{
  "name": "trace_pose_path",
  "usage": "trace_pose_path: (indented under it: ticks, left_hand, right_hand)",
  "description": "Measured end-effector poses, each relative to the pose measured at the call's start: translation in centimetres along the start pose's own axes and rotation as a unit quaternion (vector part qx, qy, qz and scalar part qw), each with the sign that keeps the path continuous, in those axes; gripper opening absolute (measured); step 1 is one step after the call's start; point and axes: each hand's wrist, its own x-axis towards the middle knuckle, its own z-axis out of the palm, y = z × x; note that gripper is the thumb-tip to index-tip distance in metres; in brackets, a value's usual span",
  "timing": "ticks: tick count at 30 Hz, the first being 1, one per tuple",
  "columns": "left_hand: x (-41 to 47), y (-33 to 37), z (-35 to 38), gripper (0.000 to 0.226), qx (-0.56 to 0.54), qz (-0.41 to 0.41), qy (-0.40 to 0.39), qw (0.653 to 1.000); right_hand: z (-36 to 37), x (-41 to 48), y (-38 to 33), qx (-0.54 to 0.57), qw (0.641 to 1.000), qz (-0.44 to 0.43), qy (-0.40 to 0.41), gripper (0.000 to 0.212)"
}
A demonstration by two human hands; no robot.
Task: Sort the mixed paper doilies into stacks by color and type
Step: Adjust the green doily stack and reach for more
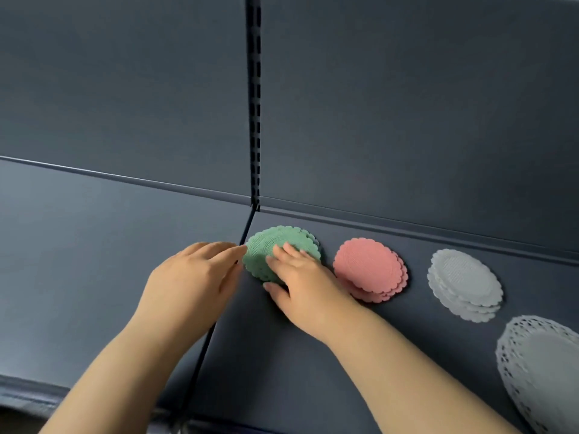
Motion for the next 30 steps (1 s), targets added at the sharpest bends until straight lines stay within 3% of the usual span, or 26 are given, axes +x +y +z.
trace_pose_path:
  ticks: [3,9,17,23,30]
  left_hand:
    - [-0.5,-0.5,0.3,0.018,-0.012,-0.012,0.004,1.0]
    - [-0.6,1.1,0.2,0.024,-0.019,0.024,-0.002,1.0]
    - [-2.5,6.3,-1.0,0.037,-0.015,0.067,-0.01,0.998]
    - [-4.7,14.6,-1.2,0.035,-0.011,0.118,-0.009,0.993]
    - [-10.1,30.7,-0.6,0.035,-0.042,0.18,-0.034,0.982]
  right_hand:
    - [0.6,-0.1,-0.1,0.01,1.0,0.02,0.002,0.059]
    - [-0.7,-1.1,0.0,-0.004,0.998,-0.002,-0.068,0.066]
    - [-3.6,-7.8,0.4,-0.01,1.0,0.008,0.023,0.066]
    - [-6.1,-18.0,3.5,-0.023,0.996,0.064,0.057,0.069]
    - [-9.7,-35.4,8.9,-0.028,0.984,0.158,0.082,0.075]
